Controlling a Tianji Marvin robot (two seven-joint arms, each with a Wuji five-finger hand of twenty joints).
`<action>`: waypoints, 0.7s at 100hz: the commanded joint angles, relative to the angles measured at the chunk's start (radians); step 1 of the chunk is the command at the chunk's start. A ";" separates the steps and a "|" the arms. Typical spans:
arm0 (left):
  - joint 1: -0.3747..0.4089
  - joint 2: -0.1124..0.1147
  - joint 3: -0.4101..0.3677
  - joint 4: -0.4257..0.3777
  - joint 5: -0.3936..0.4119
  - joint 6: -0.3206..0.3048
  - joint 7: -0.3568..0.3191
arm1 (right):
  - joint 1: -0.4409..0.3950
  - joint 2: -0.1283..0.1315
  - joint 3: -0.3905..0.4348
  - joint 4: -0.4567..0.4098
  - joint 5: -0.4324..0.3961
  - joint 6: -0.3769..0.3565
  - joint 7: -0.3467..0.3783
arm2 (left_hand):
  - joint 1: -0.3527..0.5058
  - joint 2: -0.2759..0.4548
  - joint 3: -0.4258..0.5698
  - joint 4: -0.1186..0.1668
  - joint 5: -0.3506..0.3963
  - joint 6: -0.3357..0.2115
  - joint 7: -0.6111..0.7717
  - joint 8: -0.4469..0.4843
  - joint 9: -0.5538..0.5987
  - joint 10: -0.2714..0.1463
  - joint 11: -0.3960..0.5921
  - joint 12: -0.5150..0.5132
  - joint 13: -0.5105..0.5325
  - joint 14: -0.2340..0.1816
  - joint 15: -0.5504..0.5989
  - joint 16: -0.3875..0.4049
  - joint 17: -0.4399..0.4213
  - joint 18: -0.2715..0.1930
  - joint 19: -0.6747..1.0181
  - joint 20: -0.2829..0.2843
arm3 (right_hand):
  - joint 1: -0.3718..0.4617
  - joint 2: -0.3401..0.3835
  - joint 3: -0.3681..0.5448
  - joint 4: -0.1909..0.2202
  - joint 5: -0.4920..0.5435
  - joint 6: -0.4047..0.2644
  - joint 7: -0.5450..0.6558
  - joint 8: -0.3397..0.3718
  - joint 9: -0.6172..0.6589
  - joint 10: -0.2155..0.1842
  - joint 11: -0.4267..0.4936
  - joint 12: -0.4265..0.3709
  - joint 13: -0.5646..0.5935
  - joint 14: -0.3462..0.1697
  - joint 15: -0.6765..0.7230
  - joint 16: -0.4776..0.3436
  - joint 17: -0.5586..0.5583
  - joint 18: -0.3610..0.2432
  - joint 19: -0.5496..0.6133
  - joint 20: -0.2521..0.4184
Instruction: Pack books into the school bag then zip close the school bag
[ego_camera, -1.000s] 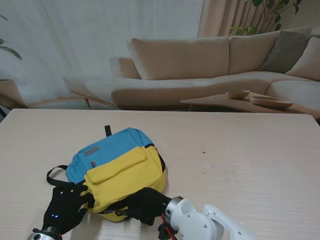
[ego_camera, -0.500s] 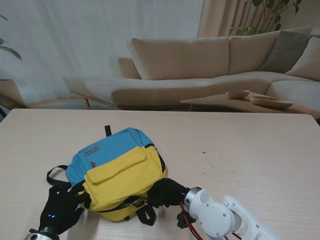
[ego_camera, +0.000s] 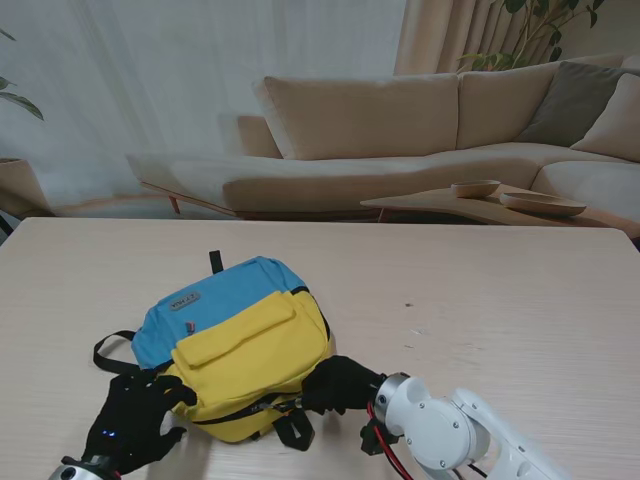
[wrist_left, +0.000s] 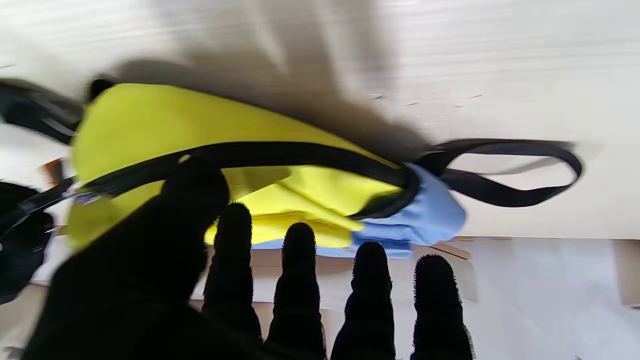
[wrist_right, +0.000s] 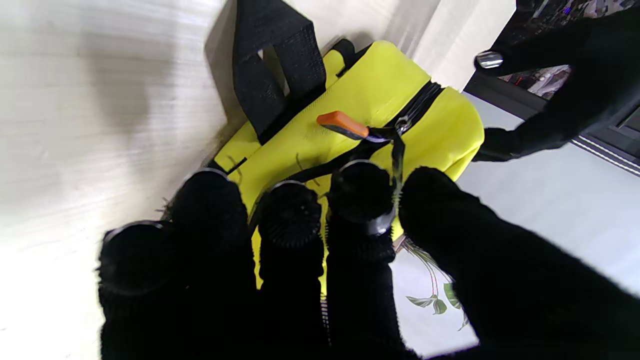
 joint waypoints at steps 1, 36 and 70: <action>0.016 -0.003 0.012 -0.023 -0.018 -0.020 -0.001 | -0.007 -0.005 -0.012 -0.002 -0.005 0.002 0.014 | -0.059 -0.006 0.005 0.013 -0.061 0.017 -0.082 -0.078 -0.042 -0.015 -0.032 -0.028 -0.024 -0.006 -0.032 -0.013 -0.021 -0.001 -0.038 -0.005 | -0.041 0.014 -0.026 0.020 0.045 -0.003 0.019 -0.001 0.010 0.006 0.017 0.005 0.034 0.026 0.016 -0.002 0.003 0.004 0.080 -0.002; -0.093 0.006 0.103 0.012 -0.099 -0.023 -0.053 | -0.015 -0.006 -0.012 -0.012 0.000 -0.007 0.009 | -0.105 0.028 -0.012 0.008 -0.034 0.053 -0.150 -0.181 -0.026 0.001 -0.037 -0.027 -0.009 0.003 -0.041 -0.002 -0.020 0.002 -0.055 0.033 | -0.042 0.013 -0.025 0.020 0.047 -0.002 0.021 -0.006 0.011 0.008 0.018 0.001 0.037 0.028 0.013 -0.002 0.003 0.004 0.079 0.000; -0.227 -0.004 0.210 0.120 -0.185 0.035 0.036 | -0.018 -0.007 0.006 -0.006 0.002 -0.013 0.005 | 0.440 0.157 -0.195 -0.011 0.335 -0.036 0.219 0.016 0.227 0.030 0.018 0.260 0.101 0.047 0.116 0.066 0.009 0.047 0.119 0.028 | -0.042 0.015 -0.026 0.022 0.047 -0.002 0.022 -0.006 0.012 0.008 0.019 0.000 0.038 0.028 0.012 -0.002 0.004 0.003 0.080 0.000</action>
